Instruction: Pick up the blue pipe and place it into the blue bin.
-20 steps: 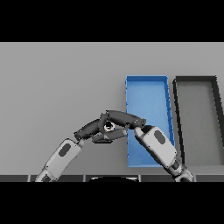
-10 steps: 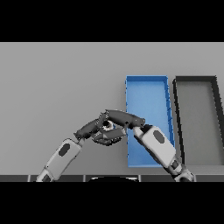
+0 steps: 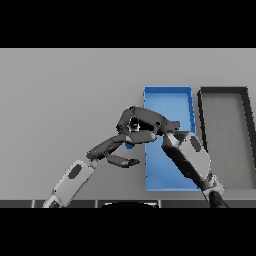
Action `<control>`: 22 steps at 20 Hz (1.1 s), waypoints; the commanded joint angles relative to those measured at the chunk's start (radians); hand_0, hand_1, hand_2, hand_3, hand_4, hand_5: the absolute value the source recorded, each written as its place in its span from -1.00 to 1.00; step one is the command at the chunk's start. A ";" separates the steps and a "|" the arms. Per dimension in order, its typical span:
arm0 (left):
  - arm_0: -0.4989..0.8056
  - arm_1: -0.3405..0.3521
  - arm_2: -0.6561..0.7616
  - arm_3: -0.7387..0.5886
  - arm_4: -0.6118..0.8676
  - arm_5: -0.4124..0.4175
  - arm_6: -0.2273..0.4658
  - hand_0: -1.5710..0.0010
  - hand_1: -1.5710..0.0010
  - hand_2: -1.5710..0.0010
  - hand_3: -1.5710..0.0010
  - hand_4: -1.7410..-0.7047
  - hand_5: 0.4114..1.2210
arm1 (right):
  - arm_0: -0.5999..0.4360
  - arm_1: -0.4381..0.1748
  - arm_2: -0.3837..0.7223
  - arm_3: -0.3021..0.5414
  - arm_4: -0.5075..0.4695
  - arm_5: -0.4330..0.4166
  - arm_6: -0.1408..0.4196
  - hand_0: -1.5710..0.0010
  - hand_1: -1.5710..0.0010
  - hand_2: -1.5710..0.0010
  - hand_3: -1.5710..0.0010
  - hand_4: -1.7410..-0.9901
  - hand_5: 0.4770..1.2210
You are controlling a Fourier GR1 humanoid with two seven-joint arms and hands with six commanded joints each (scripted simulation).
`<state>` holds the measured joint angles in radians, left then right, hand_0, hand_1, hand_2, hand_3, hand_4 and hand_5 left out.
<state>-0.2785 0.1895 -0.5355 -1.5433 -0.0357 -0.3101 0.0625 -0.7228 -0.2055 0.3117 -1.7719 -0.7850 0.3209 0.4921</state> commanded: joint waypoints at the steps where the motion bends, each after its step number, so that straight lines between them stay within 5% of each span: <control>1: -0.008 -0.013 -0.005 0.007 -0.007 0.007 0.018 1.00 1.00 1.00 1.00 0.58 -0.77 | -0.050 -0.005 -0.025 0.002 -0.043 -0.042 0.014 -1.00 -1.00 -1.00 -1.00 -0.86 0.87; 3: -0.003 0.013 0.008 0.002 -0.004 0.001 0.009 1.00 1.00 1.00 1.00 0.59 -0.77 | -0.149 -0.037 -0.086 0.026 -0.139 -0.090 0.000 -1.00 -1.00 -1.00 -1.00 -0.91 0.78; 11: 0.026 0.021 0.003 -0.033 0.007 -0.004 -0.020 1.00 1.00 1.00 1.00 0.61 -0.80 | -0.356 -0.174 -0.261 0.304 0.005 -0.177 -0.045 -1.00 -1.00 -1.00 -1.00 -0.98 0.76; 16: 0.024 0.019 0.009 -0.020 0.010 -0.003 0.003 1.00 1.00 1.00 1.00 0.62 -0.81 | -0.243 -0.202 -0.305 0.454 0.116 -0.171 -0.029 -1.00 -1.00 -1.00 -1.00 -1.00 0.73; 22: 0.027 0.031 0.019 -0.020 0.017 -0.010 -0.012 1.00 1.00 1.00 1.00 0.65 -0.85 | -0.043 -0.175 -0.299 0.442 0.197 -0.241 0.077 -1.00 -1.00 -1.00 -1.00 -1.00 0.73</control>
<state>-0.2515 0.2206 -0.5168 -1.5631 -0.0183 -0.3195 0.0505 -0.7640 -0.3796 0.0125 -1.3291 -0.5870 0.0819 0.5727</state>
